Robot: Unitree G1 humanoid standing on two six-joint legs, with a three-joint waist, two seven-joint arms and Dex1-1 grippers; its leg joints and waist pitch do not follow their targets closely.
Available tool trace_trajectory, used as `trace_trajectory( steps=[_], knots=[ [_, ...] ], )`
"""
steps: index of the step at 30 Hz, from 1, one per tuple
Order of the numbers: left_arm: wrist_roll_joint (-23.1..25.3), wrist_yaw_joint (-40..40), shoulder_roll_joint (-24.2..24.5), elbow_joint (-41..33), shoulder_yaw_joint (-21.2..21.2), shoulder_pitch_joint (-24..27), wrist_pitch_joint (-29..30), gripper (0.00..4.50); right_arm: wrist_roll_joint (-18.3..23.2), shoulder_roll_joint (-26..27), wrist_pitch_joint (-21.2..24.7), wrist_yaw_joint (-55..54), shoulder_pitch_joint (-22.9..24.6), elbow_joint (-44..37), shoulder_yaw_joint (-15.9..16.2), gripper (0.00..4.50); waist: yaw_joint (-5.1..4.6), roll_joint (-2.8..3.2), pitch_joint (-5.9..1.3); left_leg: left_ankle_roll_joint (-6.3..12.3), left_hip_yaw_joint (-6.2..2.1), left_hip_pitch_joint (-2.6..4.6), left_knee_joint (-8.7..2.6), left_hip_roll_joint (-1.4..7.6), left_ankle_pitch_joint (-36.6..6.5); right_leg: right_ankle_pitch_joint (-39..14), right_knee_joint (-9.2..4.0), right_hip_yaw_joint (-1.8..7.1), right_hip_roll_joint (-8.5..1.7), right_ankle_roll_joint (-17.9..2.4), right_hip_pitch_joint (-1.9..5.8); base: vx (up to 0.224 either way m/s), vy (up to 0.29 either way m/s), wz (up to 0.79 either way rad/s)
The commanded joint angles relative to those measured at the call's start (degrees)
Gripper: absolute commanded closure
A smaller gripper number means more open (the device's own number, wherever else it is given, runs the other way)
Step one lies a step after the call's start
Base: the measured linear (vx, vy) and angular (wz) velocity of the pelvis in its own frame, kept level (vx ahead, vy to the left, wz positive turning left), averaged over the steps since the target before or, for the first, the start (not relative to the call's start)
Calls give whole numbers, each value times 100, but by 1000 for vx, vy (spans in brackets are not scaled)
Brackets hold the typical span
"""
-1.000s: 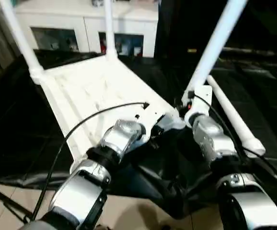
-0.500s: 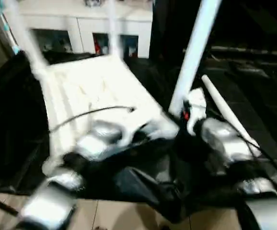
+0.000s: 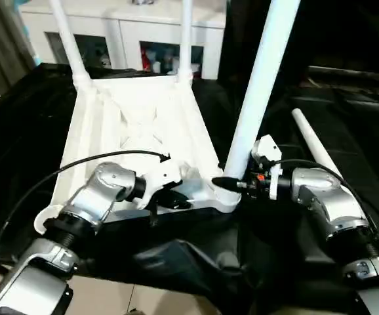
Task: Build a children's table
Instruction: Insert table leg to table base
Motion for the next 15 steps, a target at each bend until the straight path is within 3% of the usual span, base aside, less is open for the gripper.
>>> trace_trajectory(
  steps=[1,3,6,15],
  knots=[
    [-149,-193,6,-309,167,-223,-181,450,-414,-101,574,-29,416,505,394,259,10,-8,-350,171,-22,15,-355,170,-1462,-1446,-332,273,-304,-1305,273,0,0,0],
    [-137,-111,-15,-302,187,-231,-177,450,-419,-58,510,-104,434,519,392,259,22,-1,-338,42,-31,47,-373,177,-1661,-1785,-369,276,-289,-1182,249,0,0,0],
    [-118,-36,-23,-283,192,-224,-153,450,-386,2,479,-232,449,509,312,259,11,1,-341,-12,-38,52,-378,172,-1726,-1814,-374,278,-270,-1127,245,0,0,0],
    [-119,-15,-34,-216,204,-248,-139,450,-384,63,436,-393,456,509,244,259,11,3,-360,-32,-41,60,-374,170,-1726,-1618,-357,276,-254,-1163,251,0,0,0]
  ],
)
